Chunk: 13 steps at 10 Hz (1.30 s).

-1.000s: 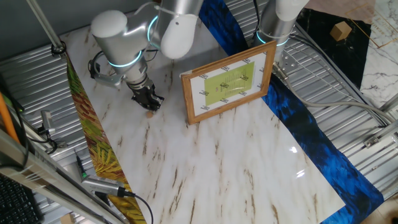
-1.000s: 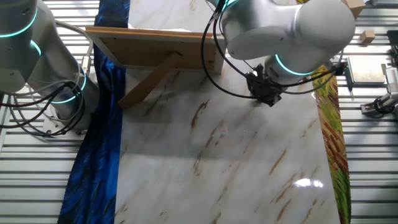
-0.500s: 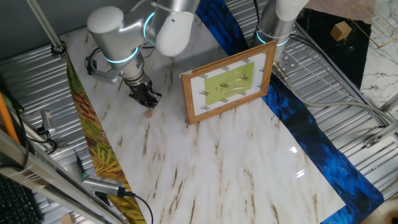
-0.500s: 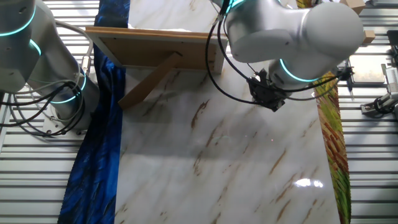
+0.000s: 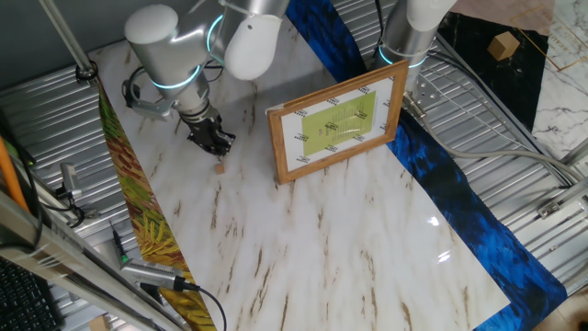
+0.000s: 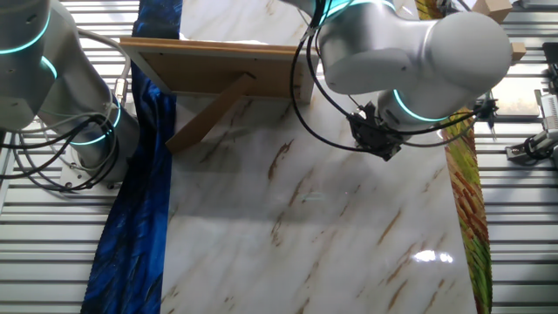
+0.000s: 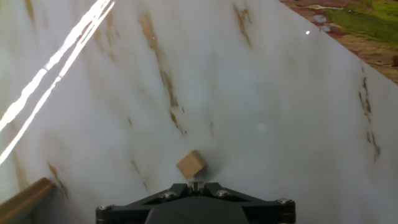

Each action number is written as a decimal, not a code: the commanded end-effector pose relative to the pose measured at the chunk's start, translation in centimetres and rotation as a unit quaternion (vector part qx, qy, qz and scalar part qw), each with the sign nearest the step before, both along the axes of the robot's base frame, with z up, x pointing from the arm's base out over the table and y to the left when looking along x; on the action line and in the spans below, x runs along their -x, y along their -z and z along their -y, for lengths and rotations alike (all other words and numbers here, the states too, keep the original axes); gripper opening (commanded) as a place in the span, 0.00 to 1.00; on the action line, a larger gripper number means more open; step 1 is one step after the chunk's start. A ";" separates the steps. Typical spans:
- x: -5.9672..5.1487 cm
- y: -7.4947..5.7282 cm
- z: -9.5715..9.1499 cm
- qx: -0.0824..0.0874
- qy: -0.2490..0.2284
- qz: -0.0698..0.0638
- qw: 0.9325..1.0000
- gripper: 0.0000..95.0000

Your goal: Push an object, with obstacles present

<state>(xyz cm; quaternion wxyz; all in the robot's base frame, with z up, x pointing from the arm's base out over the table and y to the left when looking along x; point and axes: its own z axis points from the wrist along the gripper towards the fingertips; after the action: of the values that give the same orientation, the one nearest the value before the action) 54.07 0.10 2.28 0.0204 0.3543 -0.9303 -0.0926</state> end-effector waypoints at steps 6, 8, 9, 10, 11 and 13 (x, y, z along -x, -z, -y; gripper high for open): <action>-1.8 0.5 -1.4 0.001 -0.009 0.002 1.000 0.00; -1.7 0.6 -2.6 0.002 -0.003 0.002 1.000 0.00; -1.6 0.7 -3.1 0.002 -0.002 0.002 1.000 0.00; -1.5 0.8 -3.6 0.002 0.001 0.002 1.000 0.00; -1.4 0.9 -4.0 0.003 0.003 0.002 1.000 0.00; -1.1 1.0 -4.6 0.002 0.006 0.001 1.000 0.00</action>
<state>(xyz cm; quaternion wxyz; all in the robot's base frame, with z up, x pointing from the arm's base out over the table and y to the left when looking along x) 55.11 5.00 1.22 0.0188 0.3471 -0.9333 -0.0904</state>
